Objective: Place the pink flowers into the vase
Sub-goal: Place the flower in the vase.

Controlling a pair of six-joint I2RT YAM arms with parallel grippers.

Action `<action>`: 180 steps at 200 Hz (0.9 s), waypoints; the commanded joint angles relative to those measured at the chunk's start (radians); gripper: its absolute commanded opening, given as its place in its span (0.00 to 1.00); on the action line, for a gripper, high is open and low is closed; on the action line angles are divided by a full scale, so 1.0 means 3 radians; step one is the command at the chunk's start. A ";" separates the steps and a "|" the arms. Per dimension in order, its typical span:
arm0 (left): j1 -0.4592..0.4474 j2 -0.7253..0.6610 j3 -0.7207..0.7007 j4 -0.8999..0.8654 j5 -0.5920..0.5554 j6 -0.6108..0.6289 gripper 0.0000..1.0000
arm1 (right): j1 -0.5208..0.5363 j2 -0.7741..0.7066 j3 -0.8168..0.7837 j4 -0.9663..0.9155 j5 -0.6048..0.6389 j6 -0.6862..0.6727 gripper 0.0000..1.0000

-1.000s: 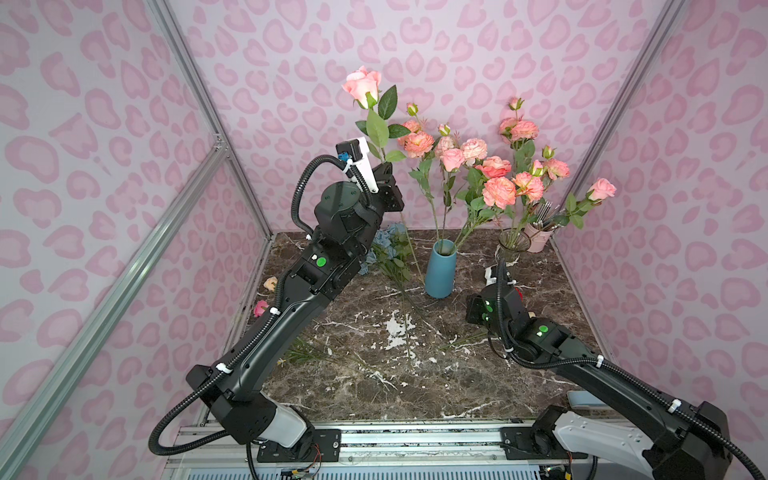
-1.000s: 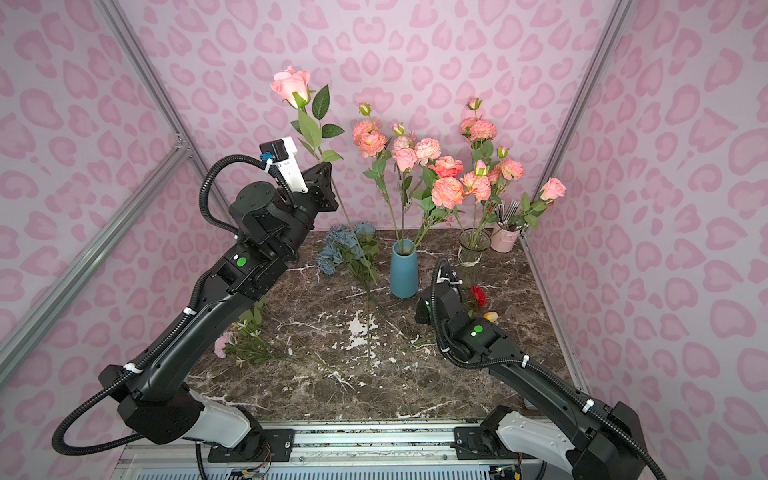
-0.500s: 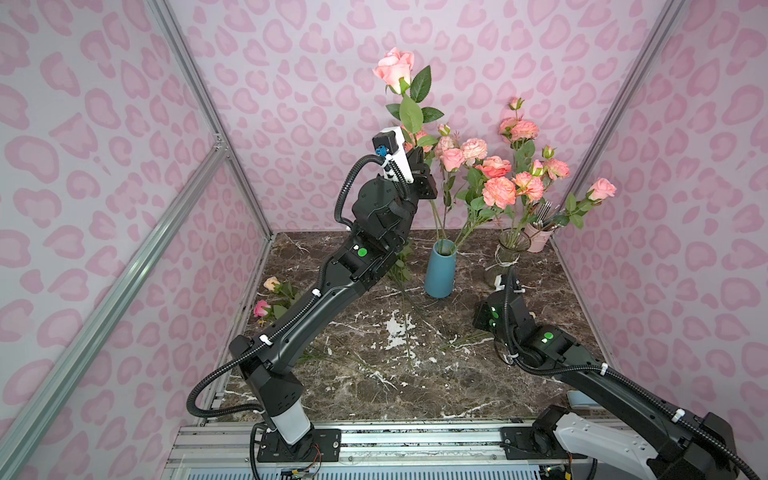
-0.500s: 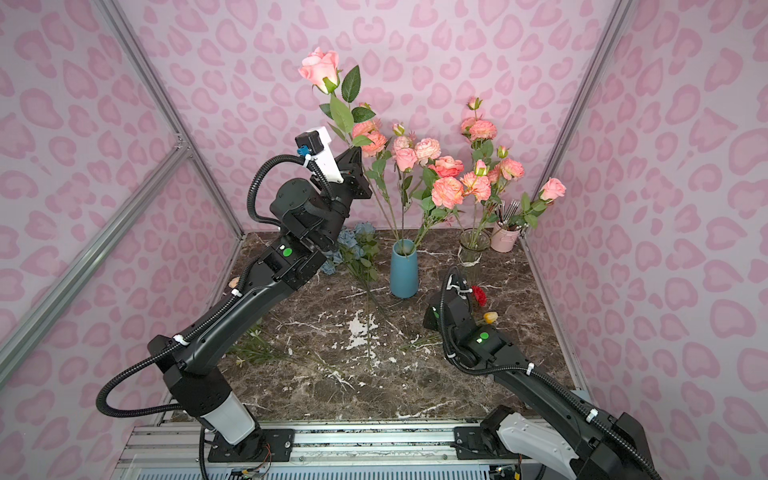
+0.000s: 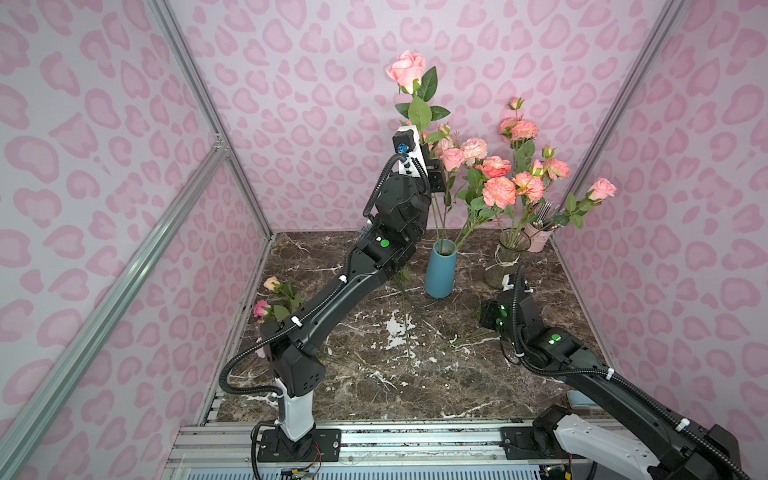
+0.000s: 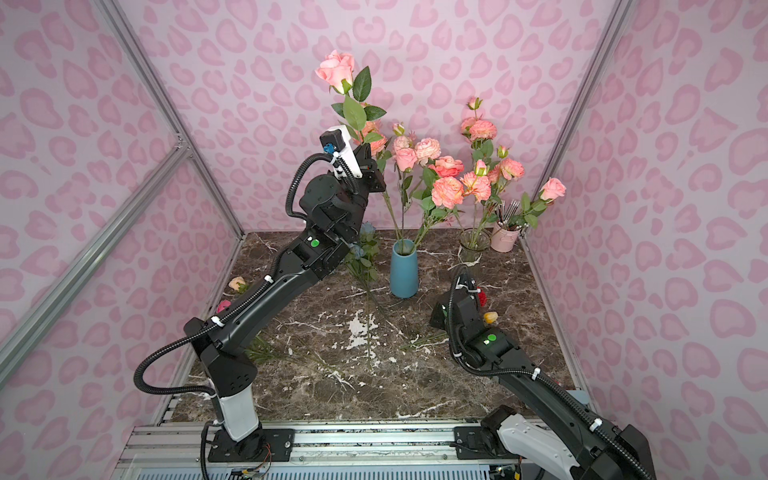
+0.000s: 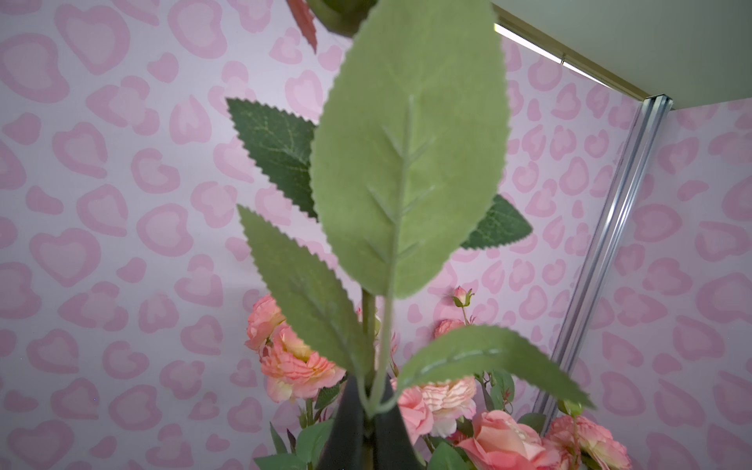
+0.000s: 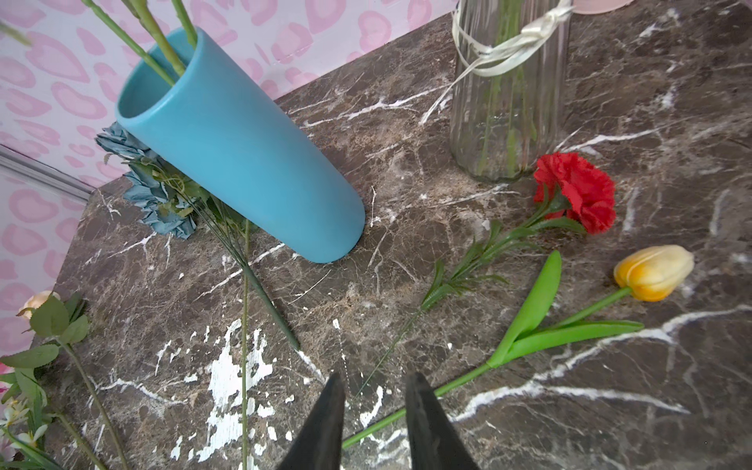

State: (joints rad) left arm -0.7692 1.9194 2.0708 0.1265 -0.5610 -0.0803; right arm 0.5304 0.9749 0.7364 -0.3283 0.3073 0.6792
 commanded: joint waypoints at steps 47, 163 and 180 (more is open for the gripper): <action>0.0002 0.0361 0.0326 0.0185 -0.0229 0.0349 0.04 | -0.0122 -0.0082 -0.0049 0.0153 -0.0161 -0.0141 0.30; 0.0008 0.0495 0.0010 0.0300 -0.0311 0.0204 0.03 | -0.0239 -0.0174 -0.0149 0.0215 -0.0266 -0.0191 0.30; 0.0008 0.0500 -0.0049 0.0303 -0.0304 0.0157 0.04 | -0.0243 -0.0189 -0.0162 0.0220 -0.0272 -0.0198 0.31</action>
State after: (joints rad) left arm -0.7685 2.0747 2.0750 0.1776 -0.6518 -0.0051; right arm 0.4583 0.9272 0.6914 -0.2913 0.2325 0.6304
